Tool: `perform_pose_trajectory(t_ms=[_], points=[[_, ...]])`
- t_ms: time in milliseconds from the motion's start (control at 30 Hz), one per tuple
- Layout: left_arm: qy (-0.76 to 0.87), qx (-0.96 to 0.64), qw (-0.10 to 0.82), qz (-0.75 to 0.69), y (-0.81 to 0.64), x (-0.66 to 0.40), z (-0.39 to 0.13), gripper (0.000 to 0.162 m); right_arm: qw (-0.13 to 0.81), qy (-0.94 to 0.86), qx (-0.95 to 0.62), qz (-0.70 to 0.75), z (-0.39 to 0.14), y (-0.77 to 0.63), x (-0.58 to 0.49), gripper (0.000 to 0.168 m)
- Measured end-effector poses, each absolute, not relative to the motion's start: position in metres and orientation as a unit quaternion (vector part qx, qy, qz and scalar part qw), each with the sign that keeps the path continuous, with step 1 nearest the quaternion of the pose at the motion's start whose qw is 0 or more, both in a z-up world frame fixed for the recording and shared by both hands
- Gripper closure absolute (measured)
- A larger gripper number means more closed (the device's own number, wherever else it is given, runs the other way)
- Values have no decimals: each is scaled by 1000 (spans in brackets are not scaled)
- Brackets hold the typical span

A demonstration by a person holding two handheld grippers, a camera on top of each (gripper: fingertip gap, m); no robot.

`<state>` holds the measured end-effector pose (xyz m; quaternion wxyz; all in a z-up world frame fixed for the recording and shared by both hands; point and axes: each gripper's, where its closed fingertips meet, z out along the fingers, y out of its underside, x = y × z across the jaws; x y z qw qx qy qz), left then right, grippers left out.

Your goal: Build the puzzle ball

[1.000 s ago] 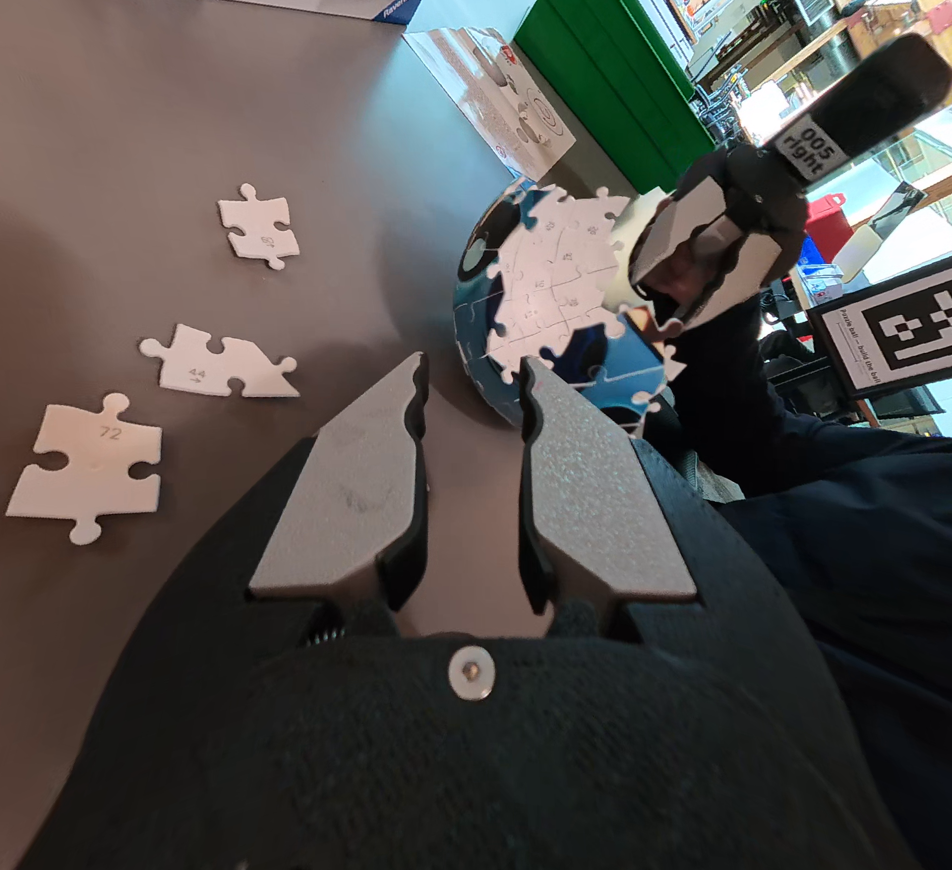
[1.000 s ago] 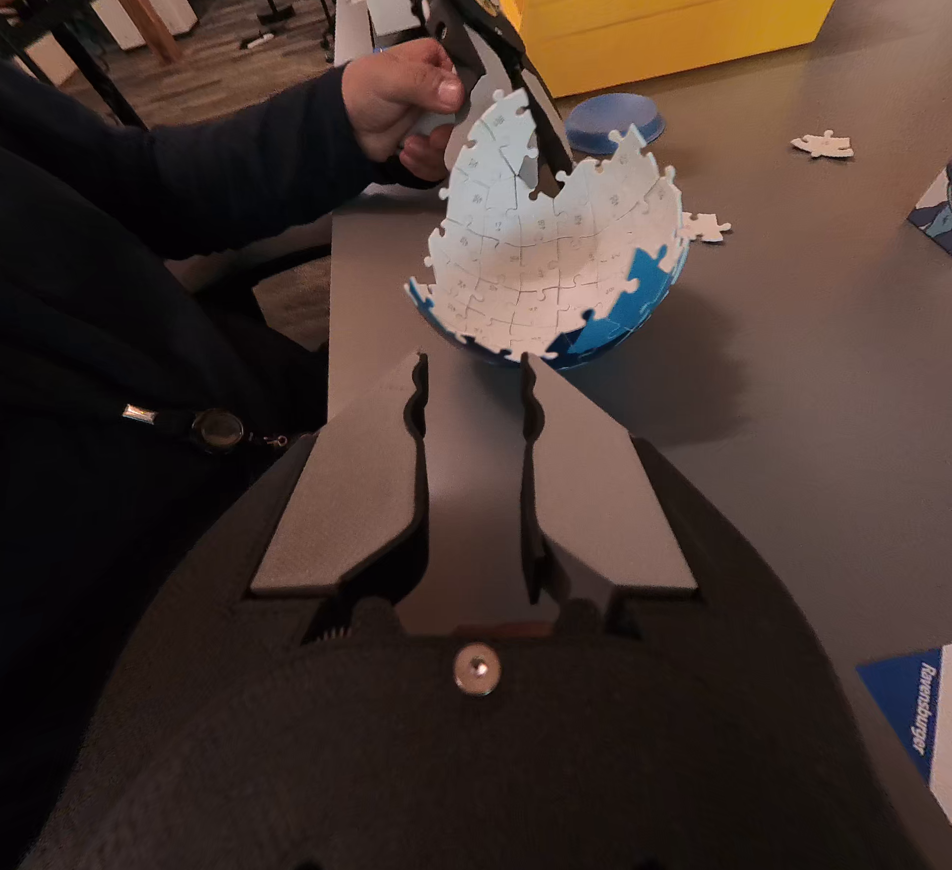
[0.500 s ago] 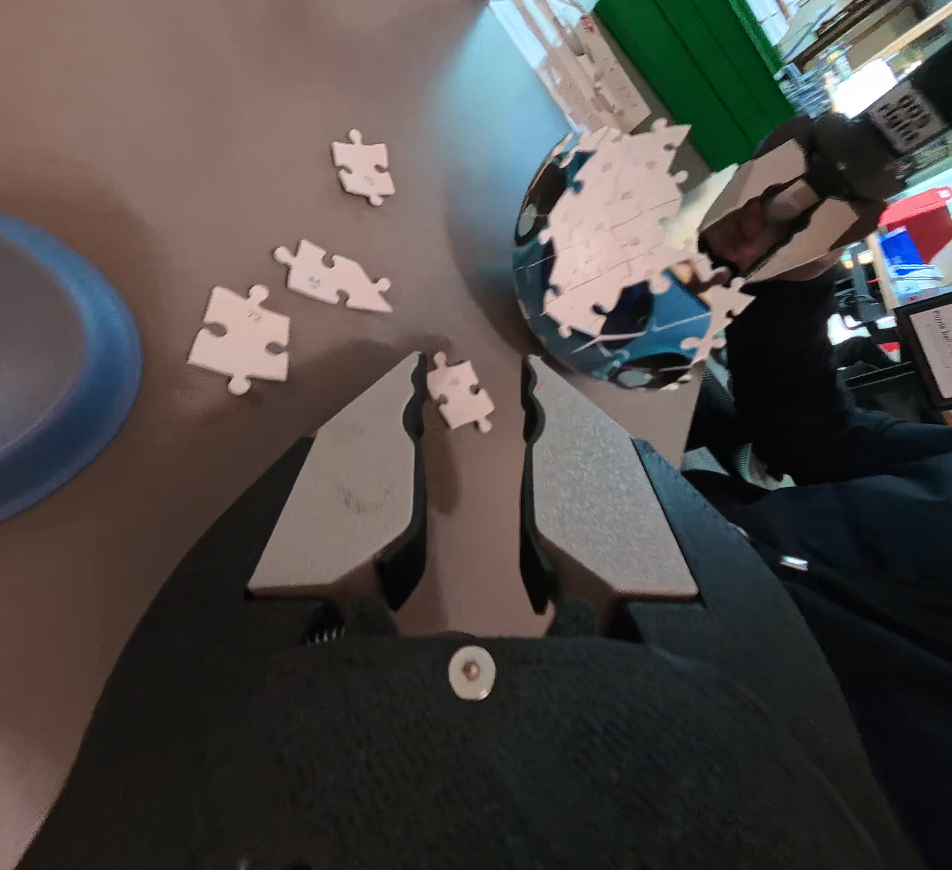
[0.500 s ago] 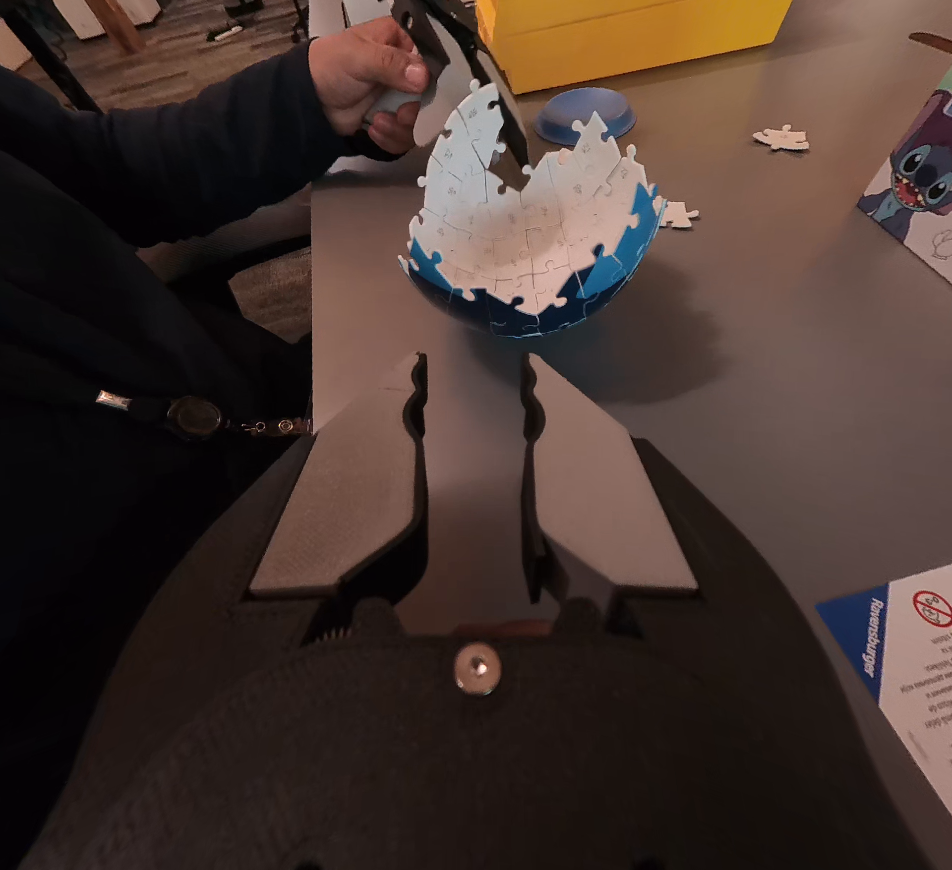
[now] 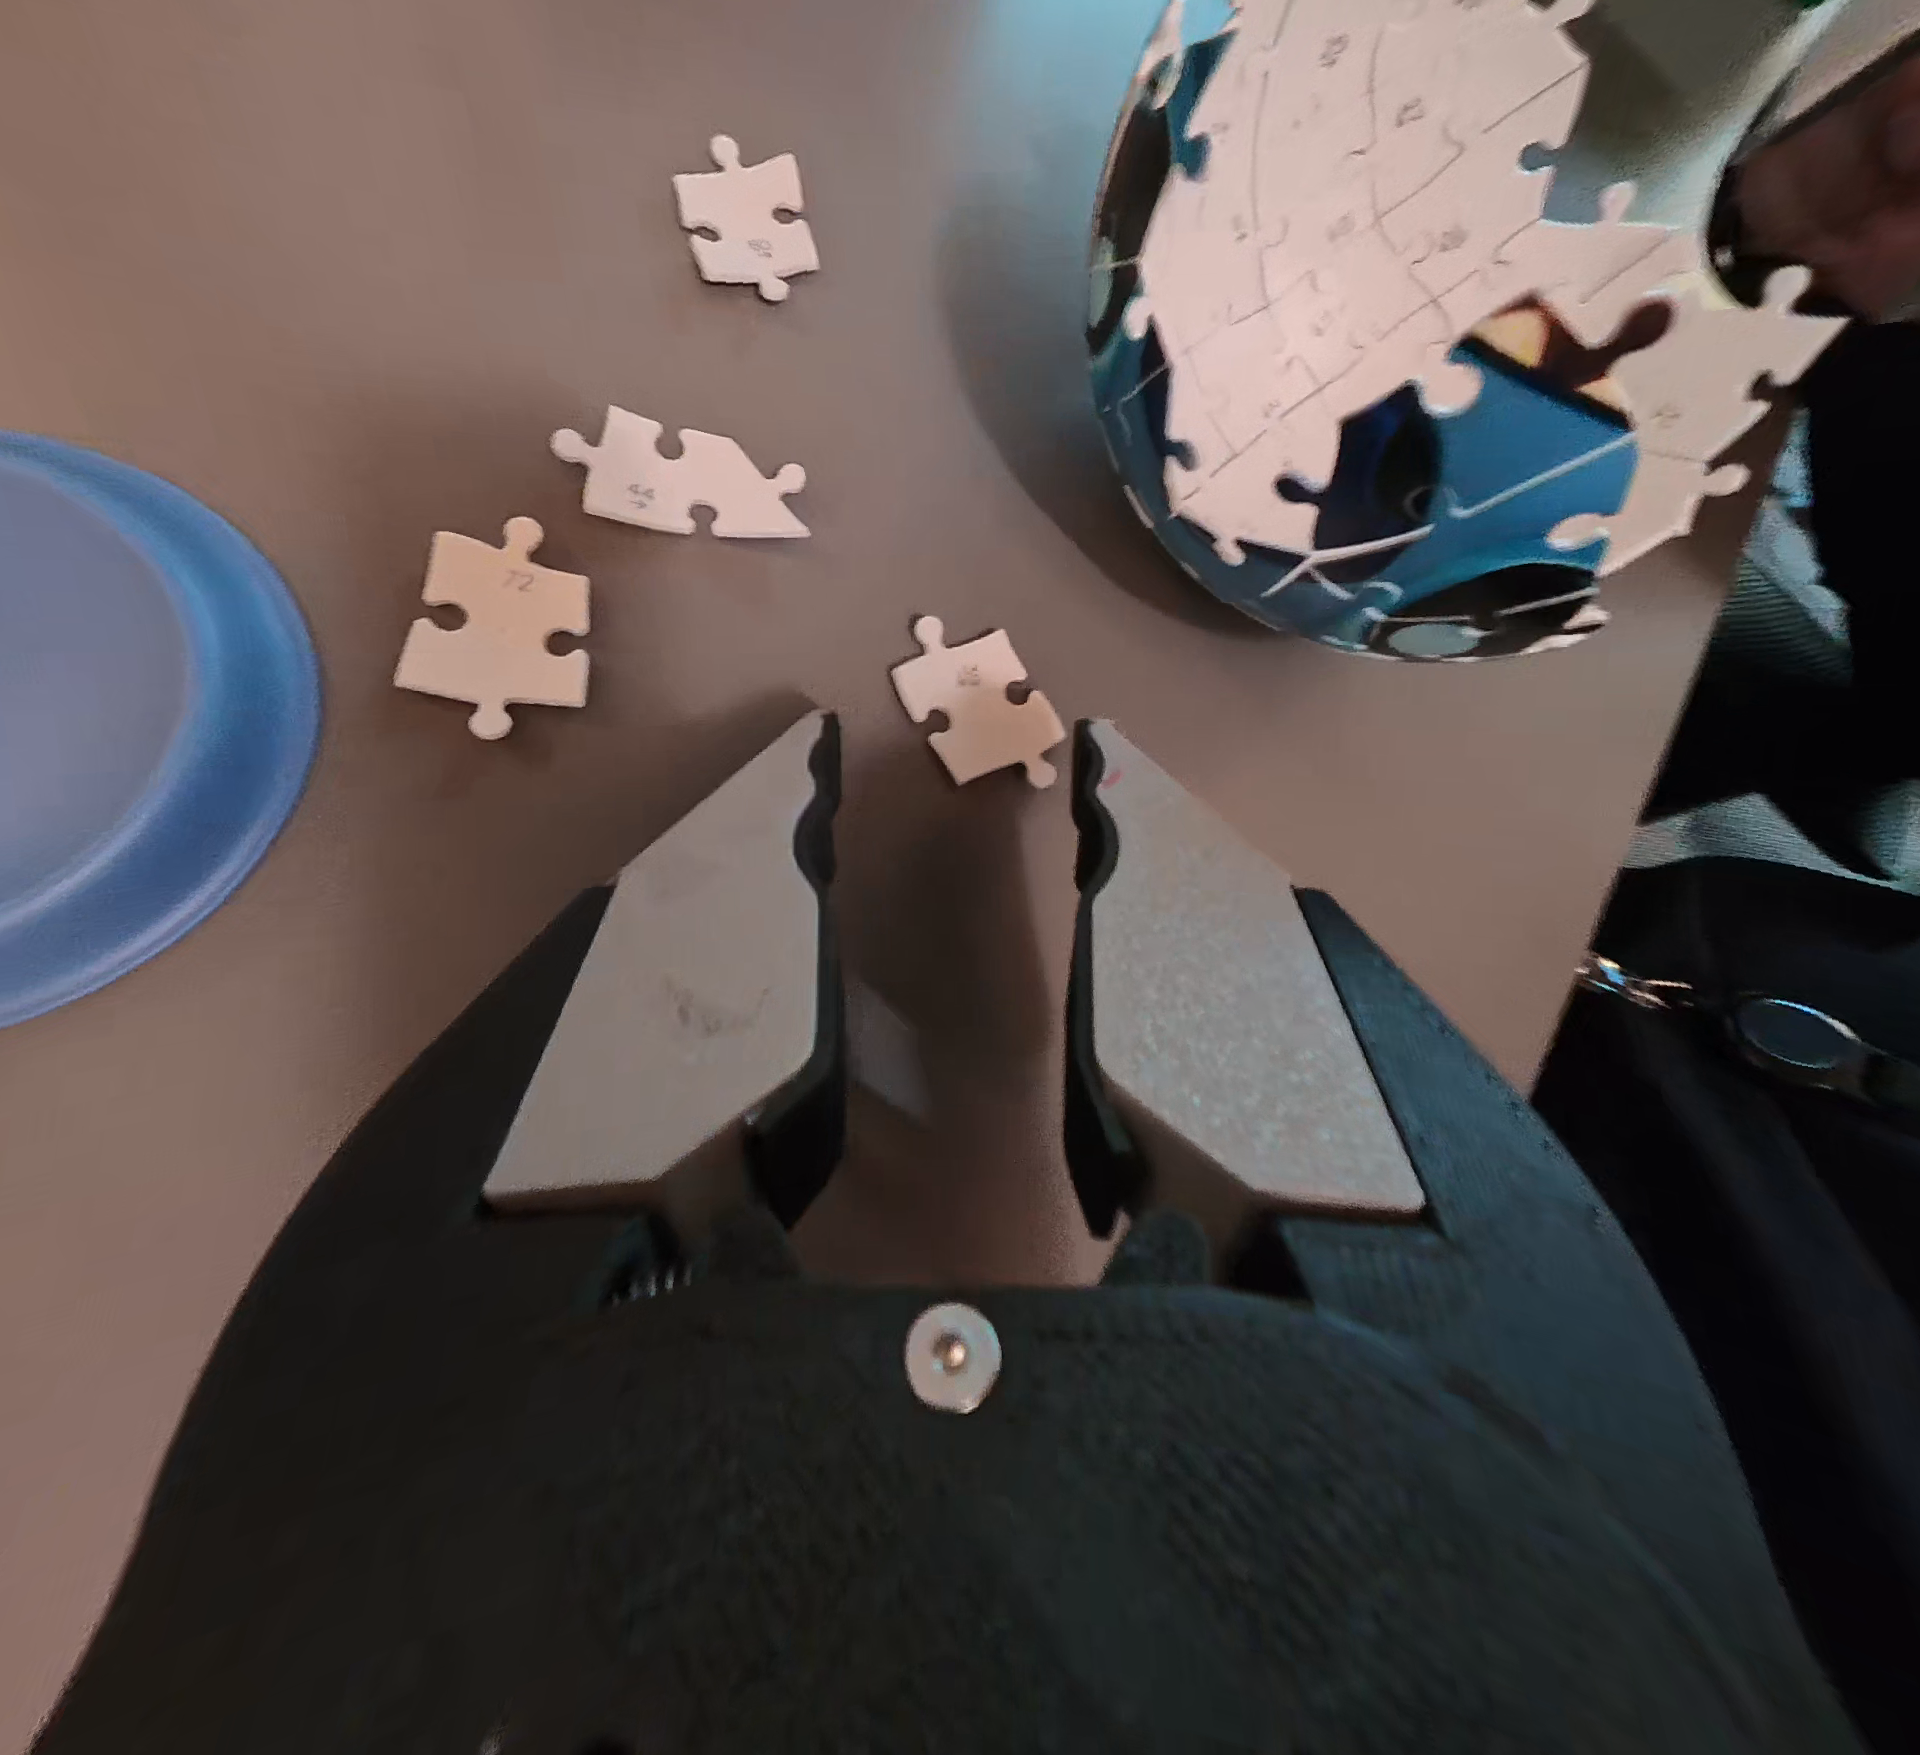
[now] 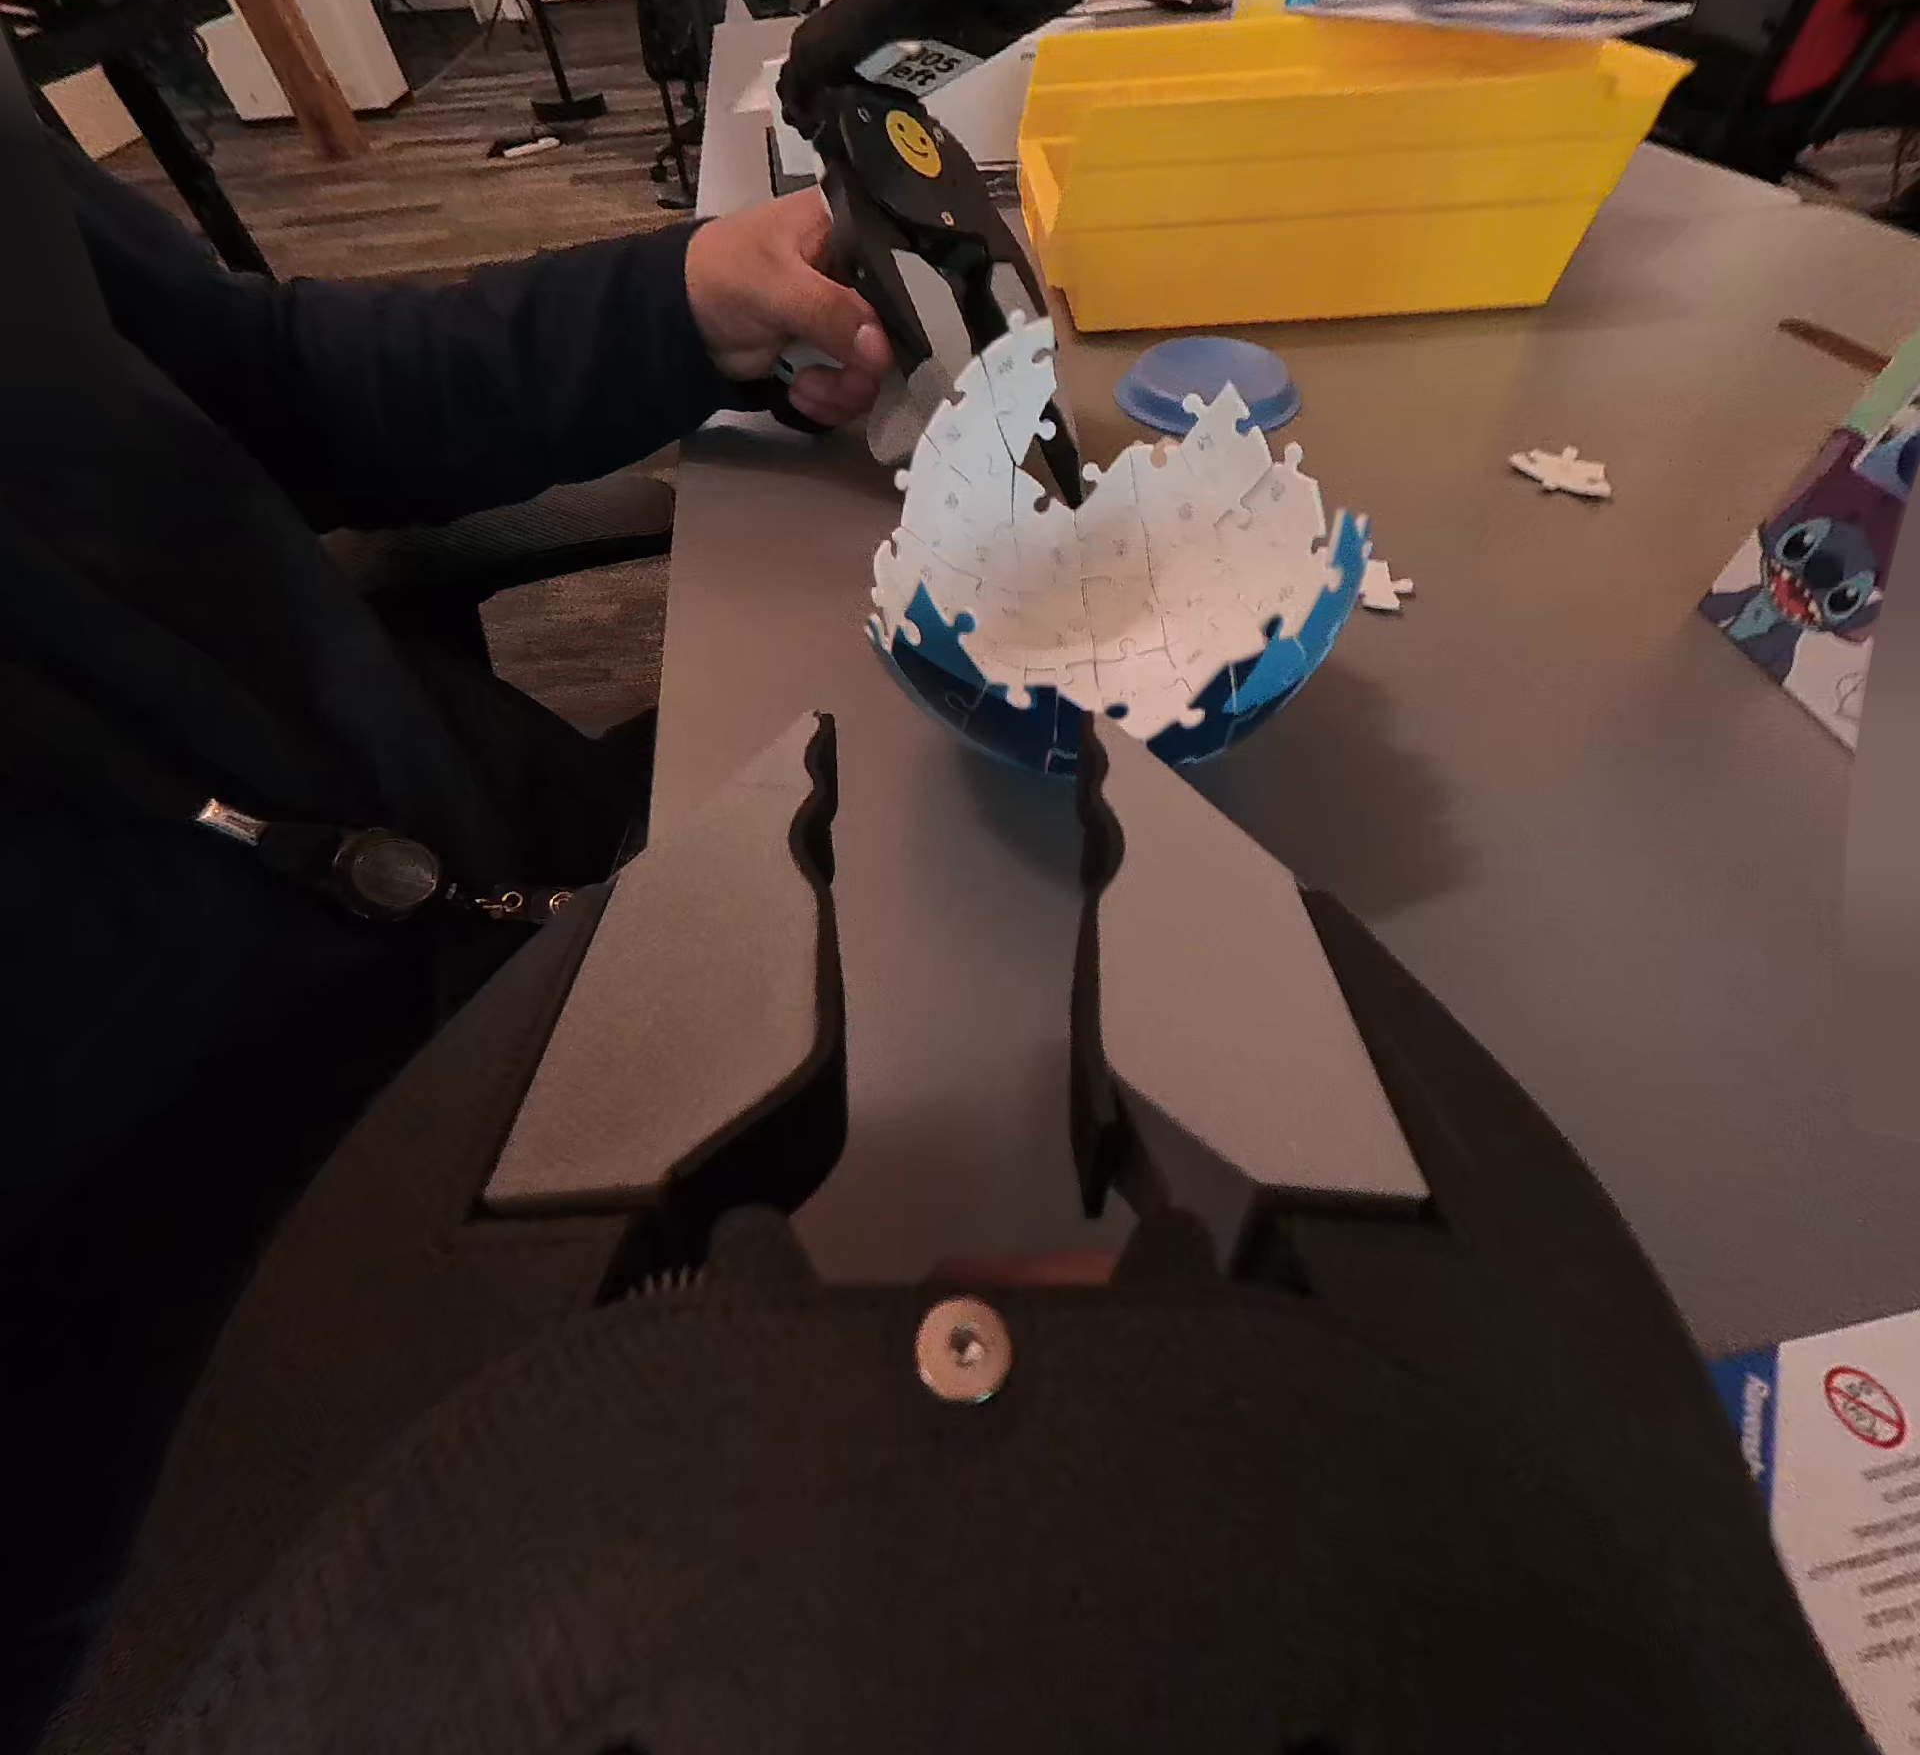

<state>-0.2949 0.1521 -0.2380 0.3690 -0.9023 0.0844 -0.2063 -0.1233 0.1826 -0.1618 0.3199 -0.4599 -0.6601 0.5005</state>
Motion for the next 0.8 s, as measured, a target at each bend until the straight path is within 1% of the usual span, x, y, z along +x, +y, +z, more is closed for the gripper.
perform_pose_trajectory(t_ms=[33,167,367,633,800], points=[[87,-904,372,-189,152,-298,-238,116,328,-661,-453,501,-159,181,-123,125],[102,-905,375,-173,146,-297,-237,113,331,-671,-441,496,-157,171,-128,126],[103,-910,372,-149,142,-304,-241,113,339,-699,-455,436,-176,171,-139,123],[96,-905,382,-158,142,-306,-240,115,354,-707,-445,421,-172,166,-141,123],[90,-900,393,-166,142,-307,-240,117,347,-712,-442,422,-173,161,-144,123]])
